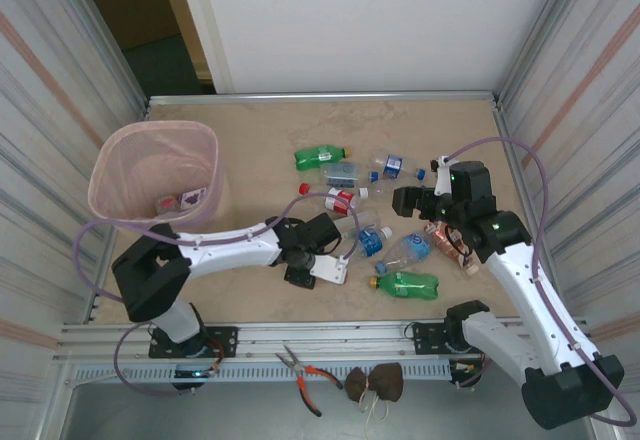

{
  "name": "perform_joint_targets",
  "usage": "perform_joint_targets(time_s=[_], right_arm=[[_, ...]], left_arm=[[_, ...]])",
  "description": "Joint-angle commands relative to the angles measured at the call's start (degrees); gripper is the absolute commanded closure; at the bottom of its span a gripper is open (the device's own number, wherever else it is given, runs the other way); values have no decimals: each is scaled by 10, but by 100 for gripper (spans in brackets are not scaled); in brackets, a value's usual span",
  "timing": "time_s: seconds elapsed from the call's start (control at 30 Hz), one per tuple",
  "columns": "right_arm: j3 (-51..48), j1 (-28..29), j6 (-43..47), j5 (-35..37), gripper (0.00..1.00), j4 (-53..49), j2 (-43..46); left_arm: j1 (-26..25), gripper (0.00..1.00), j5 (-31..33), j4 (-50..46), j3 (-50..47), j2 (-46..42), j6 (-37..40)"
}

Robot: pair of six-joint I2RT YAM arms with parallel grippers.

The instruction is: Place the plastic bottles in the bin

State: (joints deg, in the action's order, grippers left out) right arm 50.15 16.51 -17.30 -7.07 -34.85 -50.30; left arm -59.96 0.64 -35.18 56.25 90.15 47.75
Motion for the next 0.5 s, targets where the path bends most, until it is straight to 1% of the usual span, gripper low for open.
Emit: perform_joint_targets(time_s=[0.0,0.2,0.33,0.47], right_arm=[[5,3,13,12,0,-8,12],[5,3,12,9,0,-4,6],[5,4,11,7,0,0,2],[7,4,11,5,0,5,-4]], left_arm=[[5,49,-9,-28,21,-66,-10],[19,49,-19,-39,62,-156,-47],[45,49,-26,-50,107,-190,-85],[73,53,6,-71,172,-200,-138]])
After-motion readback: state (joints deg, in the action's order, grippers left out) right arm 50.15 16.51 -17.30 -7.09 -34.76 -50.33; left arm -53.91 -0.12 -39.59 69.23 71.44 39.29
